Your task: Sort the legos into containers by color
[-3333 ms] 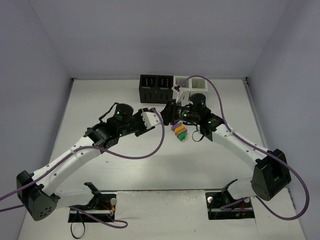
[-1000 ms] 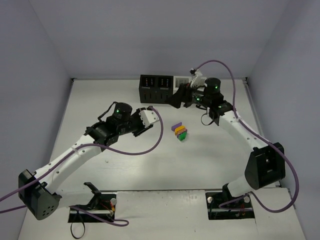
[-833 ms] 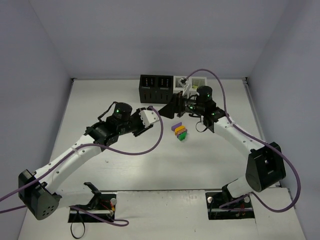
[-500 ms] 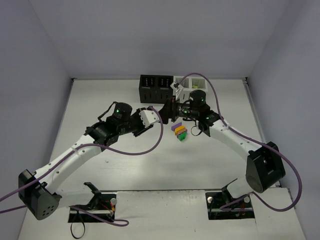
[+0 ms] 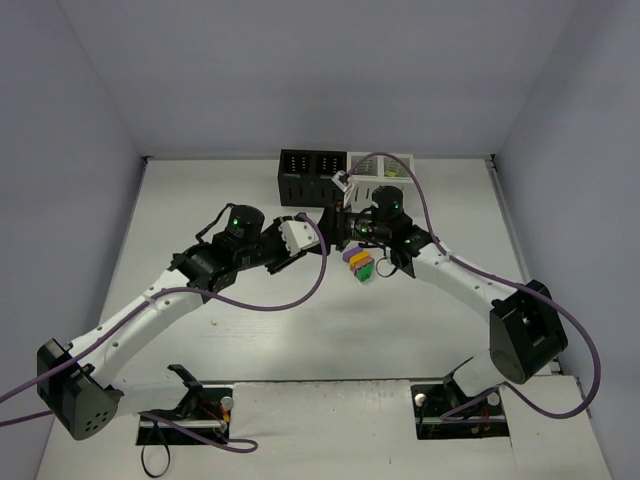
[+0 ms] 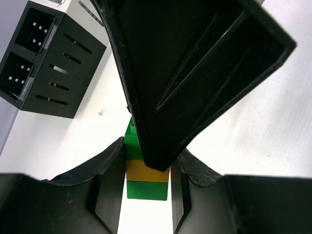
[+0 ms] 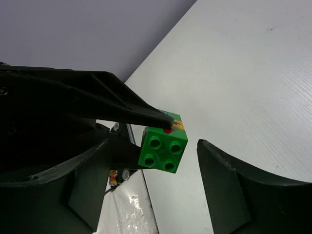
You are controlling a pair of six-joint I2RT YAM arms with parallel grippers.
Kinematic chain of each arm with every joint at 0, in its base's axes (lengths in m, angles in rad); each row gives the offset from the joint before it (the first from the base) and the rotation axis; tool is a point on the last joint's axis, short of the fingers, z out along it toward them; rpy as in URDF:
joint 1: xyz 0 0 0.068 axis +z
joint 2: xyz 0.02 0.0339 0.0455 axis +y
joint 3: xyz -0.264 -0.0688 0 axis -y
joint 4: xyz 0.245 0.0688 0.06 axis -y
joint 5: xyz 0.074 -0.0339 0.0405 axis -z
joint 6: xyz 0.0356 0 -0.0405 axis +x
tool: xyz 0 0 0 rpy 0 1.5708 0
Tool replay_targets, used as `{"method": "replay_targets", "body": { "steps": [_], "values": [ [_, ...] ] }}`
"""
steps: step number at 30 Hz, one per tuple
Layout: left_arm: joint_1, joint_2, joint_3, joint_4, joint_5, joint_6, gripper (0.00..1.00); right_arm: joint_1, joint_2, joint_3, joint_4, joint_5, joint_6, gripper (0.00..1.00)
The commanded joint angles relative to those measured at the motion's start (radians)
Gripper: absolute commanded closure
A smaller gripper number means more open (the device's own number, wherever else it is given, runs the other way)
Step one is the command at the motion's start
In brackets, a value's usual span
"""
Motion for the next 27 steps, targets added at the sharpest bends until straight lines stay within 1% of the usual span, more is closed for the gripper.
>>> {"method": "replay_targets", "body": {
  "steps": [1,6,12,13,15,16,17,18,19,22,23,25,27],
  "values": [
    [0.006,-0.026,0.025,0.065,0.008,0.012,0.83,0.007,-0.008,-0.001,0.065,0.001,-0.007,0.36],
    [0.006,-0.025,0.025,0.062,0.008,0.014,0.82,0.007,-0.019,-0.015,0.054,0.014,-0.02,0.46],
    [0.006,-0.023,0.025,0.06,0.016,0.012,0.82,0.007,-0.021,-0.009,0.041,0.017,-0.026,0.67],
    [0.006,-0.022,0.025,0.06,0.018,0.014,0.82,0.007,-0.019,-0.007,0.041,0.014,-0.026,0.74],
    [0.006,-0.022,0.025,0.059,0.022,0.014,0.82,0.007,-0.018,-0.006,0.036,0.014,-0.027,0.83],
    [0.005,-0.022,0.025,0.057,0.024,0.015,0.78,0.007,-0.016,-0.006,0.034,0.014,-0.03,0.91],
    [0.006,-0.02,0.025,0.056,0.024,0.014,0.7,0.004,-0.018,-0.006,0.036,0.016,-0.029,0.94],
    [0.006,-0.02,0.024,0.056,0.024,0.017,0.68,0.006,-0.021,-0.006,0.034,0.016,-0.03,0.97],
    [0.006,-0.02,0.024,0.053,0.022,0.017,0.63,0.006,-0.022,-0.004,0.034,0.016,-0.03,0.98],
    [0.006,-0.022,0.022,0.049,0.01,0.021,0.52,0.002,-0.036,0.002,0.034,0.017,-0.031,1.0],
    [0.006,-0.022,0.021,0.049,0.007,0.023,0.46,-0.001,-0.044,0.002,0.034,0.017,-0.029,1.0],
    [0.006,-0.026,0.014,0.053,-0.007,0.029,0.42,-0.007,-0.053,0.003,0.03,0.017,-0.029,1.0],
    [0.006,-0.028,0.011,0.051,-0.016,0.032,0.41,-0.011,-0.059,0.004,0.03,0.017,-0.027,1.0]
  ]
}}
